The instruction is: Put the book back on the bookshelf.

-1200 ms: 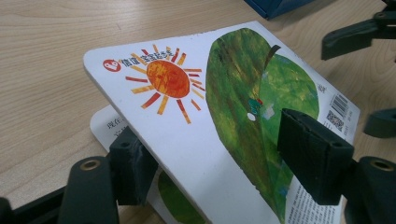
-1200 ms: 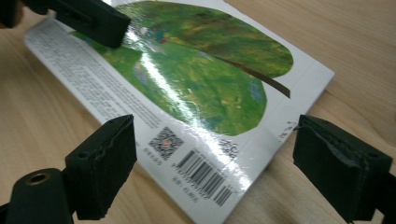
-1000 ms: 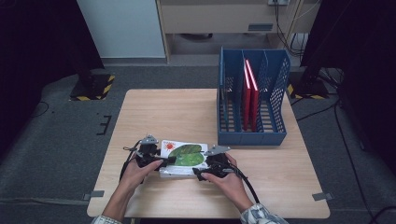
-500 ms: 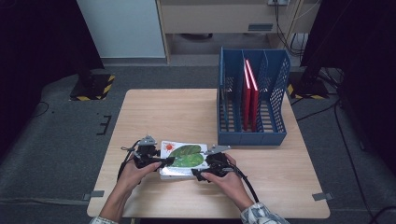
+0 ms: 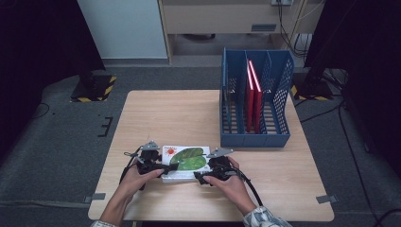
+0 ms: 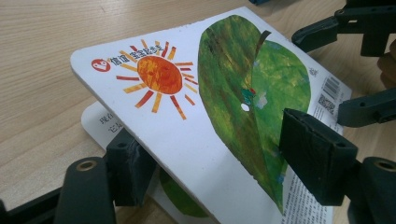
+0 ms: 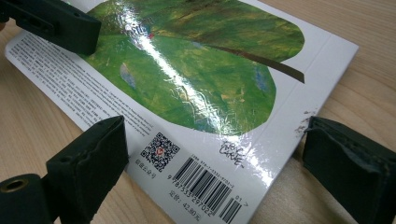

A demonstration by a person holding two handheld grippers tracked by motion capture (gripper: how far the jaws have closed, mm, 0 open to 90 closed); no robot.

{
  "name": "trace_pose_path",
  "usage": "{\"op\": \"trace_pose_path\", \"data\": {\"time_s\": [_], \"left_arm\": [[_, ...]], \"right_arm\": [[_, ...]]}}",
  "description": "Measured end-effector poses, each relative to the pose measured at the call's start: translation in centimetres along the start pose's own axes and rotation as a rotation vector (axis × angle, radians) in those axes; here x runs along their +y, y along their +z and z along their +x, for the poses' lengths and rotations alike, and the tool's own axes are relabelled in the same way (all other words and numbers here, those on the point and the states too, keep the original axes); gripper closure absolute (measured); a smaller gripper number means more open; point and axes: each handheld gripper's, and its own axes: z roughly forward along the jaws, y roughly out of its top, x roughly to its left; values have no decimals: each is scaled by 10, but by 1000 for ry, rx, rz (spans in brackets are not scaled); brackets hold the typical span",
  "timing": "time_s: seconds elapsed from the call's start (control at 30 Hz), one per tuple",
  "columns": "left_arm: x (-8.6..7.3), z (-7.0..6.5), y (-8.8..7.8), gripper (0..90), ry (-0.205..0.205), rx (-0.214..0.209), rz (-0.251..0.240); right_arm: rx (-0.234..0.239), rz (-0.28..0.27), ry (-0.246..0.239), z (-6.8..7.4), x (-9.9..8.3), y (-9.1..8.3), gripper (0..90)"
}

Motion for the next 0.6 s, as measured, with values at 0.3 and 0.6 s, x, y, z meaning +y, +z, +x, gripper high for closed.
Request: {"op": "trace_pose_path", "data": {"time_s": [0.3,0.6], "left_arm": [[4,-10,-7,348,89,48,-3],[3,-20,-12,385,174,87,-11]], "right_arm": [[-11,13,-16,-1,2,-2,80],[7,14,-7,-12,4,-2,60]]}}
